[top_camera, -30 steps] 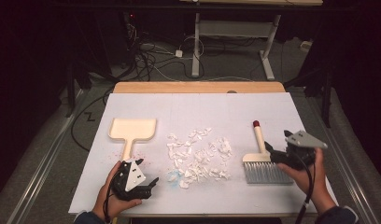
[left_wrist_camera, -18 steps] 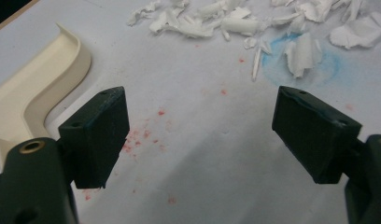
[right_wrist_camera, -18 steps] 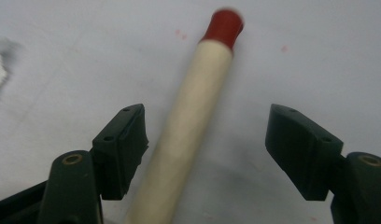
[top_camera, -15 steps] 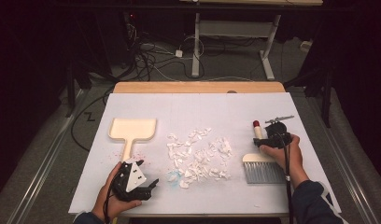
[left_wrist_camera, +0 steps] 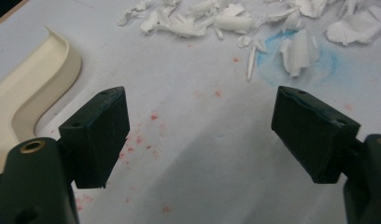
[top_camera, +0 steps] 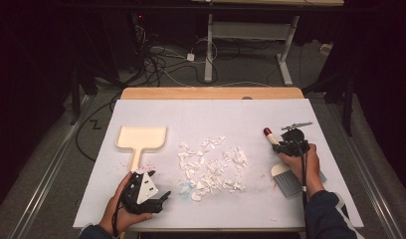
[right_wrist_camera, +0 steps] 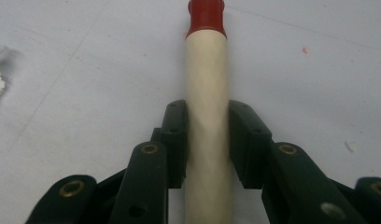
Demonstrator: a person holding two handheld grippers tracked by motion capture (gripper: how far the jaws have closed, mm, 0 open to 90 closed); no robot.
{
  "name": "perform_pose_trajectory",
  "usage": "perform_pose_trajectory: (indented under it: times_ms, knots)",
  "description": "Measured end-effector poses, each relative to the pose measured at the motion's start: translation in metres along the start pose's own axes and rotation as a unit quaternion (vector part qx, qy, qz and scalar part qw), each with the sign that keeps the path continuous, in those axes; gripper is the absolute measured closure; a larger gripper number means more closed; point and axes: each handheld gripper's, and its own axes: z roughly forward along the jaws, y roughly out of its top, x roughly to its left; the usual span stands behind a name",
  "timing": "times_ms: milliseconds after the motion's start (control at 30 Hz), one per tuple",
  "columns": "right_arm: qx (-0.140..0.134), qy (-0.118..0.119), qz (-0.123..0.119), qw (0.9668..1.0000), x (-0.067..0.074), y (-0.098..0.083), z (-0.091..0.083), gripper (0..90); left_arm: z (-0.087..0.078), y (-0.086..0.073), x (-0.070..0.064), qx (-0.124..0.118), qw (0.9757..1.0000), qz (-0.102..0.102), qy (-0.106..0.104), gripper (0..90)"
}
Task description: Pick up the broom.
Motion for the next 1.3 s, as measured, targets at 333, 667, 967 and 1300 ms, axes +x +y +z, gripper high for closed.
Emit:
perform_pose_trajectory:
  times_ms: [333, 667, 967, 1300]
  knots:
    - [-0.073, -0.001, 0.005, 0.9973, -0.008, -0.005, -0.020, 70.7, -0.004, -0.002, 0.000, -0.002, 1.0000, -0.003, 0.003, 18.3]
    - [-0.197, 0.029, 0.002, 0.9800, -0.013, -0.018, -0.078, 70.7, -0.007, -0.003, -0.001, -0.003, 1.0000, -0.005, 0.006, 18.4]
    - [-0.262, 0.036, -0.018, 0.9642, -0.012, -0.041, -0.129, 70.9, -0.009, 0.003, -0.001, -0.016, 0.9997, -0.019, -0.001, 18.7]
    - [-0.332, 0.035, -0.050, 0.9414, 0.020, -0.039, -0.181, 70.8, -0.013, 0.074, -0.027, -0.100, 0.9932, -0.025, -0.055, 19.7]
